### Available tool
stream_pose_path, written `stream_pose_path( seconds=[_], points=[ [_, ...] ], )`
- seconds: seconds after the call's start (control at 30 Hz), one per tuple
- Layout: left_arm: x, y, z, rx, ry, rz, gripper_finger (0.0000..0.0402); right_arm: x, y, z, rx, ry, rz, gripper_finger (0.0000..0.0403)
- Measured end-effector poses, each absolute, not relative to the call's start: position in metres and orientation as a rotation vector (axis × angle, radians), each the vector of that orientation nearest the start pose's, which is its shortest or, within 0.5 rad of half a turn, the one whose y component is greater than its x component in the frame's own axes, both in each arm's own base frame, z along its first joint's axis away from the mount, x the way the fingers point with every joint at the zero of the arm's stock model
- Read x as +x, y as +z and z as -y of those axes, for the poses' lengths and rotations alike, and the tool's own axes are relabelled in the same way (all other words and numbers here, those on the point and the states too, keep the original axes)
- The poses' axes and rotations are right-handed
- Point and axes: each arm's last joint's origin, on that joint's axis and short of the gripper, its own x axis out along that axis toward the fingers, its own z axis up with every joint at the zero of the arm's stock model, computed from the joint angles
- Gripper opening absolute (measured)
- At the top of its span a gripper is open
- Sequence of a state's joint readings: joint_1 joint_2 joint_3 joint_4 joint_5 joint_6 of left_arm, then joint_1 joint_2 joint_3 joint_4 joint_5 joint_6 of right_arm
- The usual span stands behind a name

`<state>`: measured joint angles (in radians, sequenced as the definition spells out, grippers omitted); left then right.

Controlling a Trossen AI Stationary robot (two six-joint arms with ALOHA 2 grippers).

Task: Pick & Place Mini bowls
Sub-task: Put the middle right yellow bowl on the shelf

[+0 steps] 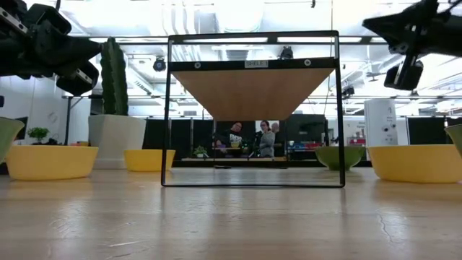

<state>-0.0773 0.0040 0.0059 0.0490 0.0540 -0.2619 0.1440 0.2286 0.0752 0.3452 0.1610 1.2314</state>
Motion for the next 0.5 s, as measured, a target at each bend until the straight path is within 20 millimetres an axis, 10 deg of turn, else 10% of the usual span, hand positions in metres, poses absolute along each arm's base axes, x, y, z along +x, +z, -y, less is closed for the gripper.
stream_pose_path(
  seconds=[0.5],
  points=[
    [0.097, 0.170, 0.009, -0.262, -0.138, 0.031, 0.0000, 0.097, 0.254, -0.012, 1.334, -0.579, -0.710, 0.0016]
  ],
)
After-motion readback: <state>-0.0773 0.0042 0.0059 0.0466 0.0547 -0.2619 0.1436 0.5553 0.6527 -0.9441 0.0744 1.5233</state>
